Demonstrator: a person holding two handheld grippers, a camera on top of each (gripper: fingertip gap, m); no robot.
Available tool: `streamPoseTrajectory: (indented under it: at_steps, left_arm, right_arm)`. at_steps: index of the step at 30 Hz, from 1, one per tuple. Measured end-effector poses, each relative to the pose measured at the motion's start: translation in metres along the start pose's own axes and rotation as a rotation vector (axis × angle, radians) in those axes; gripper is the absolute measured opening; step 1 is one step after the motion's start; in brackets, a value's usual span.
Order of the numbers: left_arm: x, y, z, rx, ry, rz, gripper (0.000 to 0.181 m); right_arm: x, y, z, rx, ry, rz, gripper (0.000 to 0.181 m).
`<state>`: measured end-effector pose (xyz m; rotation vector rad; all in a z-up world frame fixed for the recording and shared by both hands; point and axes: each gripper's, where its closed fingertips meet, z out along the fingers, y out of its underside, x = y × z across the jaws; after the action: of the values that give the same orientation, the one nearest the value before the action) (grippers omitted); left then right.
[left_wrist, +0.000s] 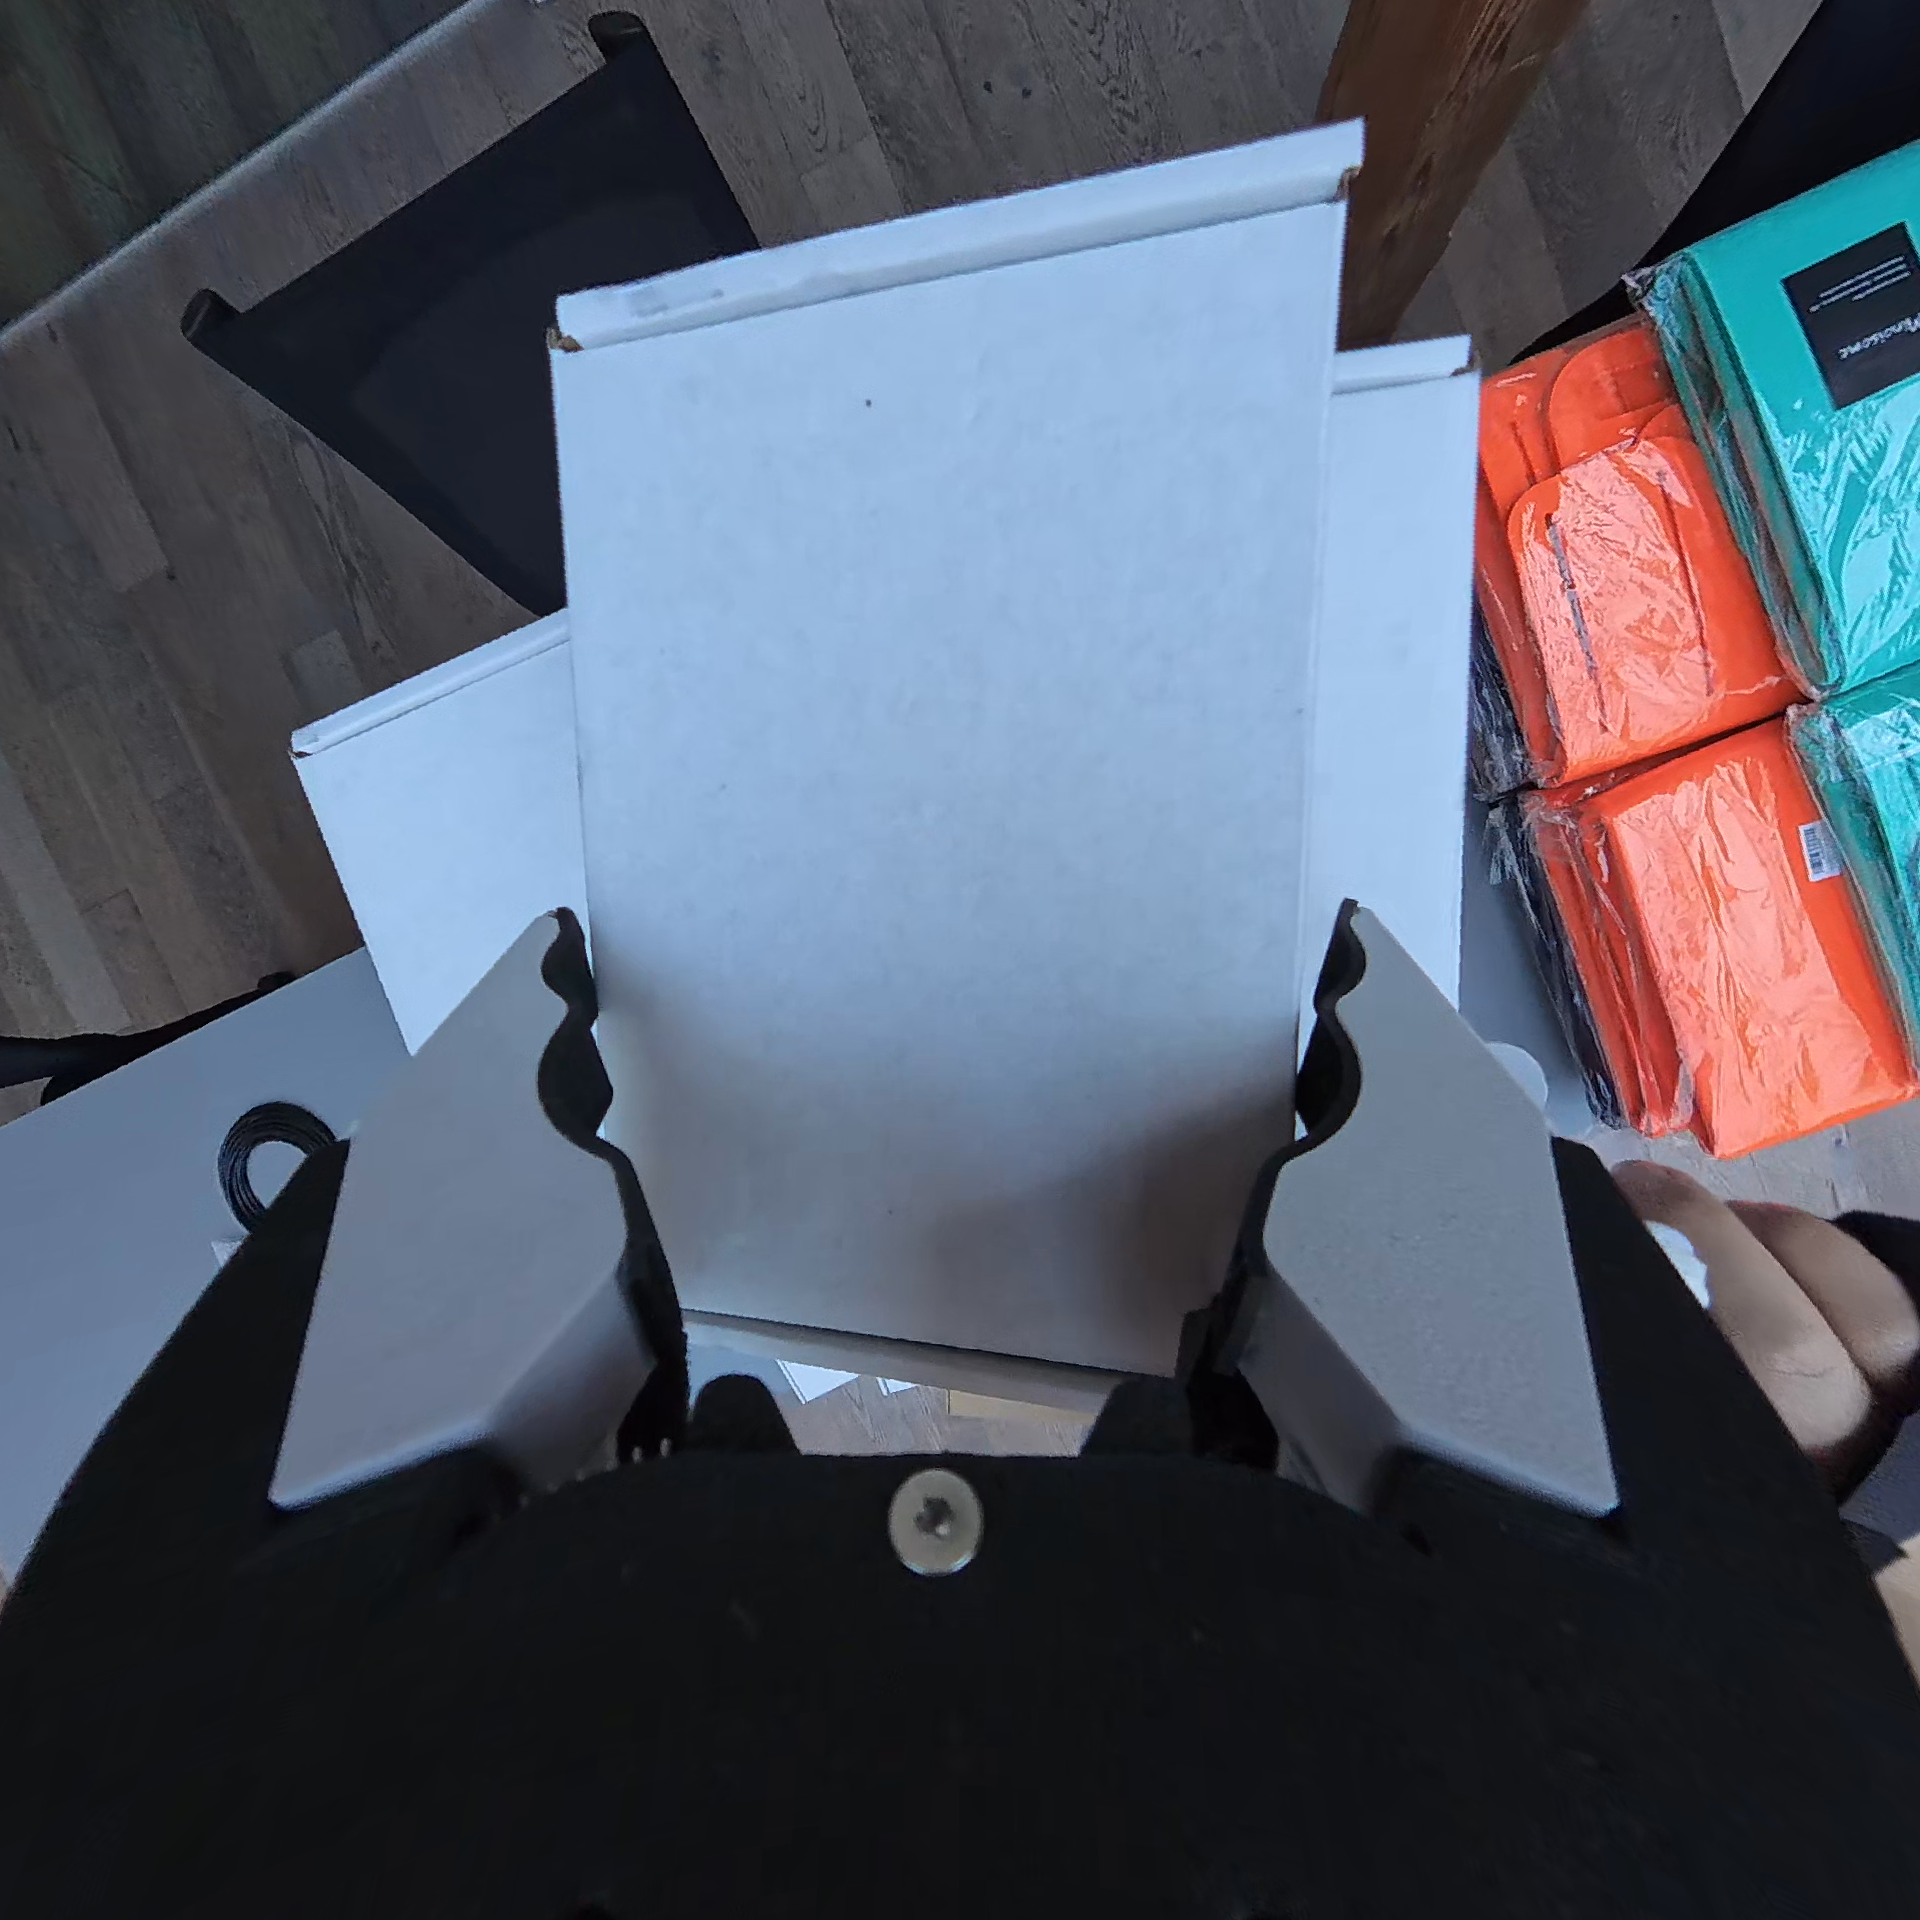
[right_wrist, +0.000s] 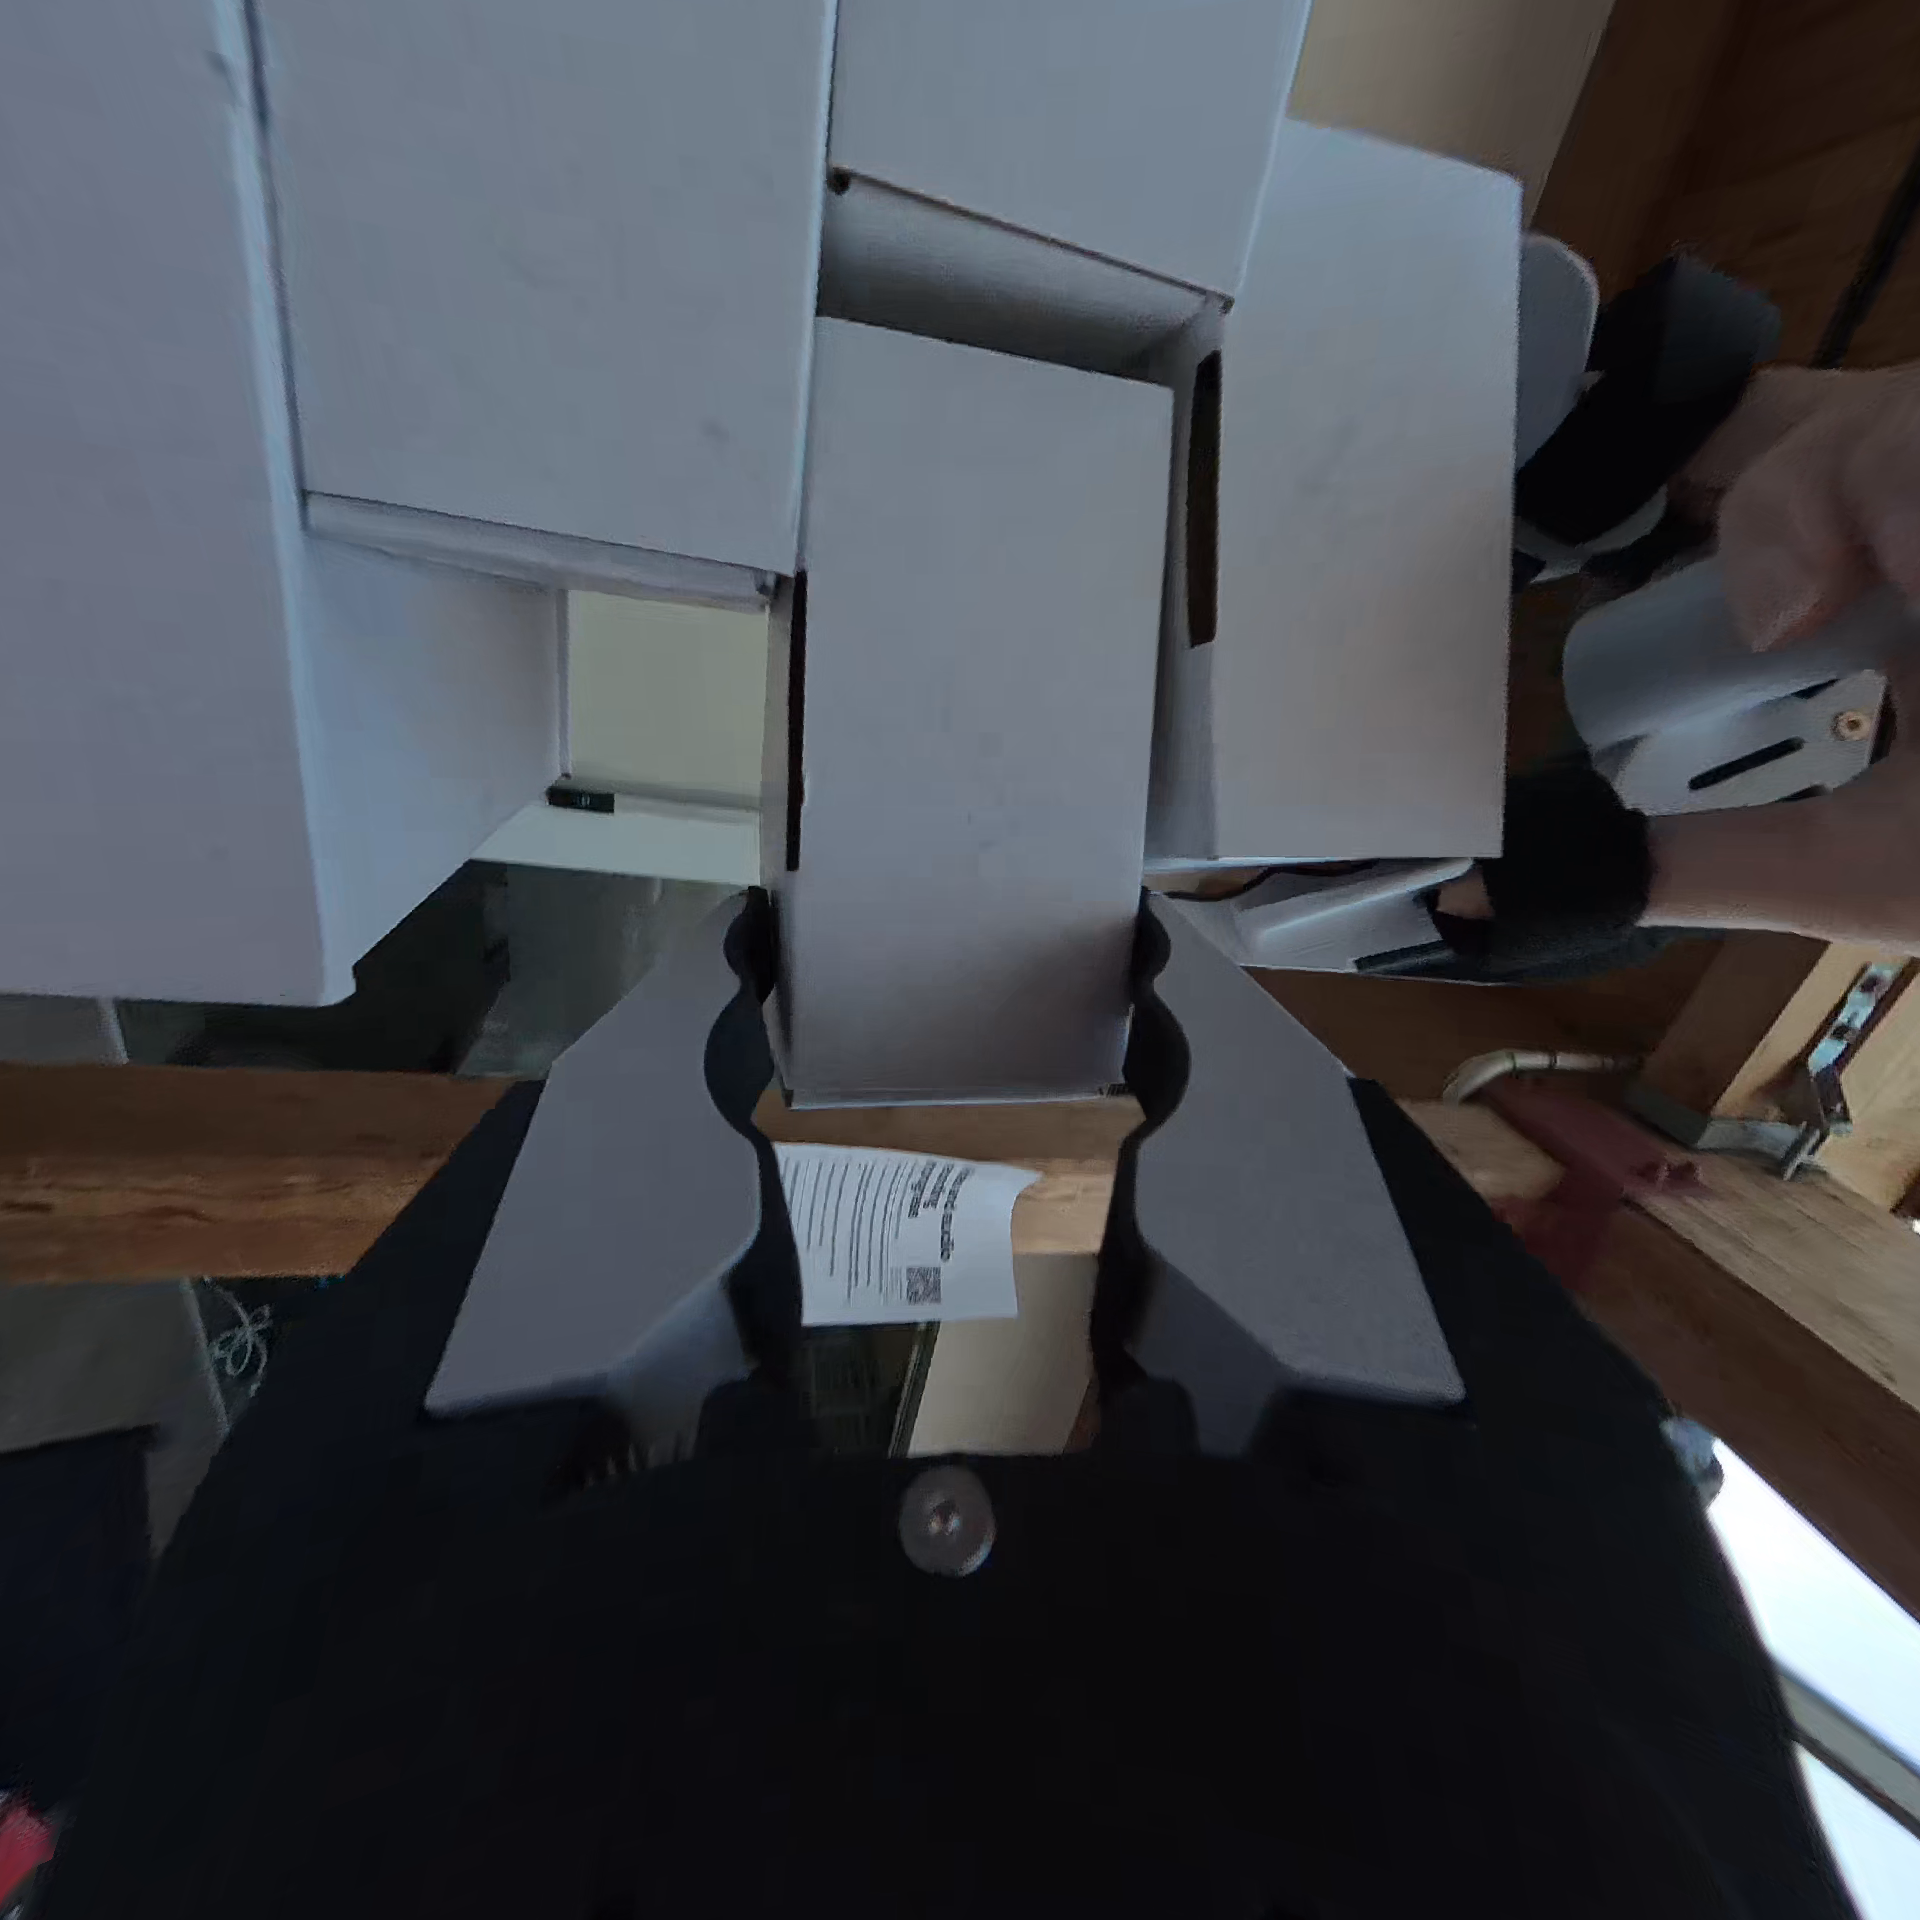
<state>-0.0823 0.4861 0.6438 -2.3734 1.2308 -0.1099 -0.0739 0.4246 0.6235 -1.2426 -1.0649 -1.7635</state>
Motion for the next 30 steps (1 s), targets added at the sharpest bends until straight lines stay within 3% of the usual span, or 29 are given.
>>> streamPoseTrajectory:
  at_steps: [4, 18, 30]
  left_arm:
    - [0.004, -0.001, -0.001, 0.003, 0.009, 0.009, 0.135]
    - [0.005, 0.000, -0.004, 0.007, 0.045, 0.004, 0.135]
    - [0.005, -0.003, -0.005, 0.021, 0.071, -0.010, 0.135]
  right_arm:
    - [-0.002, 0.000, 0.003, -0.031, -0.014, 0.071, 0.065]
    - [-0.004, -0.004, -0.008, 0.326, 0.031, 0.268, 0.064]
    - [-0.006, 0.004, -0.008, 0.430, 0.054, 0.238, 0.065]
